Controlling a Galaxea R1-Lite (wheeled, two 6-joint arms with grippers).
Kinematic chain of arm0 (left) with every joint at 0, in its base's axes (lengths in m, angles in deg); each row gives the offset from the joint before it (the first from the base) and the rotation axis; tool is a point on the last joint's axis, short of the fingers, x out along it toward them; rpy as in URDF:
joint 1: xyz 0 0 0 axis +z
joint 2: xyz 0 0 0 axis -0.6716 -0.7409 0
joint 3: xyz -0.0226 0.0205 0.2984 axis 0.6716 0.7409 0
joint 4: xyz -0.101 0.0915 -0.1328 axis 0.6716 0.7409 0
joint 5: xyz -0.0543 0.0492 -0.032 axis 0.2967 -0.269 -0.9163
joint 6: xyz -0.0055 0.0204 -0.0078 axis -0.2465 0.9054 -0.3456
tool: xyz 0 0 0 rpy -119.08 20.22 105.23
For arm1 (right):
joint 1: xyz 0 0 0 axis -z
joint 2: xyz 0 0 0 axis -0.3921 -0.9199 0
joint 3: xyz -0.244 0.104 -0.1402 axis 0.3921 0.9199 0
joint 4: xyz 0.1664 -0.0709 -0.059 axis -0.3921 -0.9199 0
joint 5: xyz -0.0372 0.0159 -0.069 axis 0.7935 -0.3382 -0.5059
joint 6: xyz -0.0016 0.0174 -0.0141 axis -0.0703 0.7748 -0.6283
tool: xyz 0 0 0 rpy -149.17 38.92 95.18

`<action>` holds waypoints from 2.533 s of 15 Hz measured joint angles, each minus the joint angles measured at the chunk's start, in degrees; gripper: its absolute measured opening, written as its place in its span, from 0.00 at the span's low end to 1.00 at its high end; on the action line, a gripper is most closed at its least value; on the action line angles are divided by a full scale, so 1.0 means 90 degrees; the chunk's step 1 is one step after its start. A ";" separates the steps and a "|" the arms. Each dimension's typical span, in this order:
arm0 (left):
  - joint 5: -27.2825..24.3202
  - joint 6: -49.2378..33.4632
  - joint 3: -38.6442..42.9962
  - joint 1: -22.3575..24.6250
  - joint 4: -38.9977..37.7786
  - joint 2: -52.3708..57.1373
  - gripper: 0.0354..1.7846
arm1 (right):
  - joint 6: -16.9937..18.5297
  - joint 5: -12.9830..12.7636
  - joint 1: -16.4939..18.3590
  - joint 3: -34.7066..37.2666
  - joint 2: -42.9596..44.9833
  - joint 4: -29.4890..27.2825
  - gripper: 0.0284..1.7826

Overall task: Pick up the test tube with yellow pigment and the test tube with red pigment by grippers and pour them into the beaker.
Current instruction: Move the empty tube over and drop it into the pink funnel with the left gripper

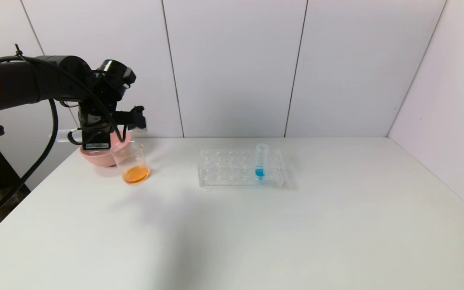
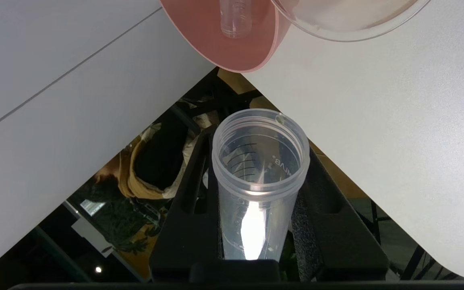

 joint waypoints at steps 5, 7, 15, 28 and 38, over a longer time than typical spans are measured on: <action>-0.1865 -0.1694 0.0095 0.0129 -0.0664 0.0478 0.27 | 0.0000 0.0000 0.0000 0.0000 0.0000 0.0000 0.96; -0.2183 -0.2956 0.0157 0.0146 -0.1181 0.0589 0.27 | -0.0003 0.0000 0.0000 0.0000 0.0000 0.0000 0.96; -0.1956 -0.7282 0.1780 0.0471 -0.4195 0.1195 0.27 | -0.0003 0.0000 0.0000 0.0000 0.0000 0.0003 0.96; -0.1969 -0.7350 0.4248 0.1355 -1.0468 -0.0336 0.27 | -0.0003 0.0003 0.0000 0.0000 0.0000 0.0003 0.96; -0.1968 -0.7335 0.3893 0.1405 -1.0772 -0.0702 0.81 | -0.0005 0.0000 0.0000 0.0000 0.0000 0.0003 0.96</action>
